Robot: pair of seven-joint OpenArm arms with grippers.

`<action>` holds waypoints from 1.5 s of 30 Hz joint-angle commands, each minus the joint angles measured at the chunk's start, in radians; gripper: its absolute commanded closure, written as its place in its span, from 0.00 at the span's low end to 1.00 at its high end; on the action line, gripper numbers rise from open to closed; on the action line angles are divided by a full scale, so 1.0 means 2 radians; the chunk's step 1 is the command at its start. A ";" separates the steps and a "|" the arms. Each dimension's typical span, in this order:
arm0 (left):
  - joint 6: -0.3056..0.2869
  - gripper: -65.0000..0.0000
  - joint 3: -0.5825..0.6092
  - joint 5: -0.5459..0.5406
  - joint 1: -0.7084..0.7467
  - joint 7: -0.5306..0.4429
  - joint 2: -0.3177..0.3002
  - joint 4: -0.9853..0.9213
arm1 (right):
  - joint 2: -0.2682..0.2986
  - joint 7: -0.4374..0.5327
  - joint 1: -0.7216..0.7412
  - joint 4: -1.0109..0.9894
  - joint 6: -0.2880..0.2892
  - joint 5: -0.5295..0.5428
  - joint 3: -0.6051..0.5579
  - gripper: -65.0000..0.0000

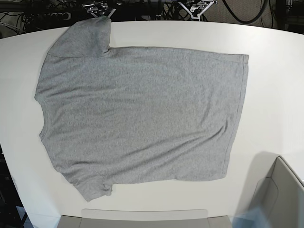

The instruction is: Fold the T-shirt properly

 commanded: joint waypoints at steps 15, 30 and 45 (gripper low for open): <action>0.000 1.00 0.001 -0.001 0.125 -0.389 -0.011 0.000 | 0.016 0.342 -0.117 0.000 0.003 0.003 0.001 1.00; -0.001 0.99 -0.001 -0.001 0.266 -0.670 -0.011 0.067 | 0.025 0.572 -0.268 0.066 0.002 0.023 0.002 1.00; -0.001 0.99 -0.002 -0.001 0.504 -0.664 -0.011 0.565 | 0.048 0.430 -0.589 0.726 0.004 0.115 0.002 1.00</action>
